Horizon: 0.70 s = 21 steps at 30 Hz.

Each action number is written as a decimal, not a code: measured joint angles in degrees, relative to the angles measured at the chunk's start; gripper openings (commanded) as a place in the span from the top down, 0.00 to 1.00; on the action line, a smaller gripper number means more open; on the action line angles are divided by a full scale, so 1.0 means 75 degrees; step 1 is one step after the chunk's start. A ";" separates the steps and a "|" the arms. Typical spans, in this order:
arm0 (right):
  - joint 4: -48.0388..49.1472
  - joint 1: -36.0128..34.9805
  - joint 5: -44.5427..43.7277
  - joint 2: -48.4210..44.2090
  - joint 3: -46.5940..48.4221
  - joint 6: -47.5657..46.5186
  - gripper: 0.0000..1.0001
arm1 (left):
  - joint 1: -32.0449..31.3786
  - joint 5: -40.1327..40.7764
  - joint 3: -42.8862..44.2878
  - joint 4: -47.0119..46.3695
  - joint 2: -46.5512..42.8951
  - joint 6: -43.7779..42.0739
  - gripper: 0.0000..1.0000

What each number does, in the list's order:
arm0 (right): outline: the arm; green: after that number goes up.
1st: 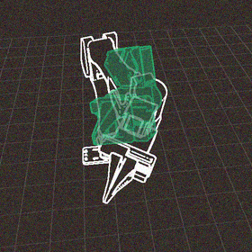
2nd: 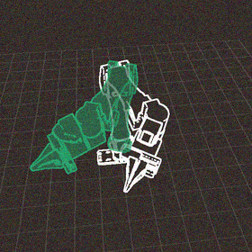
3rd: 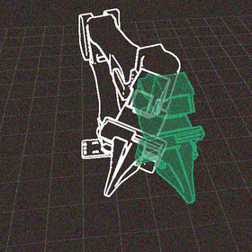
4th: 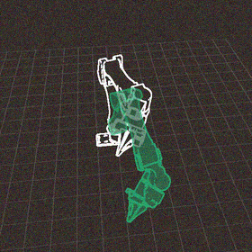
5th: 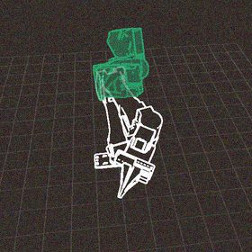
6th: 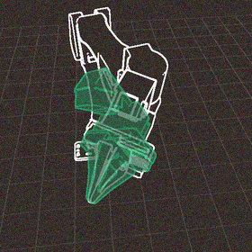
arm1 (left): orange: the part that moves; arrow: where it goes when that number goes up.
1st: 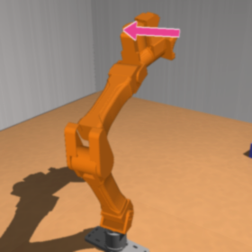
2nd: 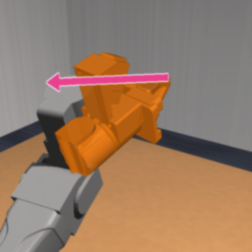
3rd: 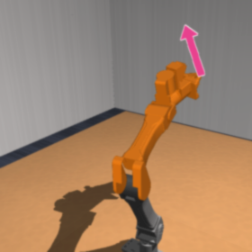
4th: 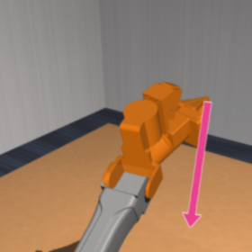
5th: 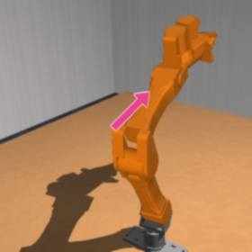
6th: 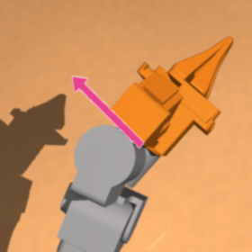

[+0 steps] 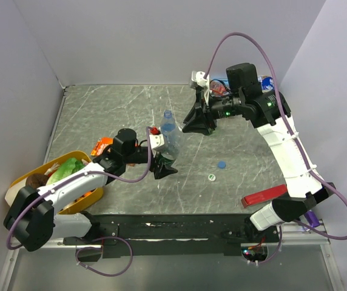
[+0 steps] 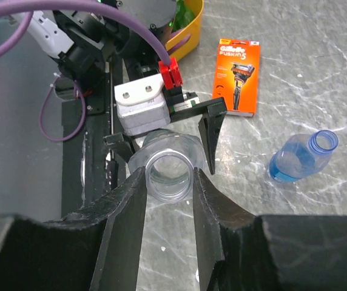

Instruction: Screw on the bottle caps

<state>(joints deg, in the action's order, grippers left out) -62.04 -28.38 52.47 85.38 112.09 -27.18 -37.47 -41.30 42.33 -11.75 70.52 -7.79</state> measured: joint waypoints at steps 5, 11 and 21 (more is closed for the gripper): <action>0.0026 -0.0093 0.0012 0.0000 -0.0006 0.0044 0.88 | -0.0015 -0.0131 0.0105 0.0000 0.0093 -0.0047 0.02; 0.0044 -0.0213 -0.0052 0.0006 -0.0111 0.0041 0.87 | -0.0017 -0.0230 0.0149 -0.0003 0.0108 -0.0044 0.11; 0.0178 -0.0309 -0.0230 0.0032 -0.0143 0.0009 0.83 | -0.0032 -0.0335 0.0152 -0.0073 0.0198 -0.0026 0.32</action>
<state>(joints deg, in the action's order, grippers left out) -60.71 -30.70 50.74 85.62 111.02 -27.11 -37.71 -43.81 43.46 -12.29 72.01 -7.99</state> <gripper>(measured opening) 0.393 0.738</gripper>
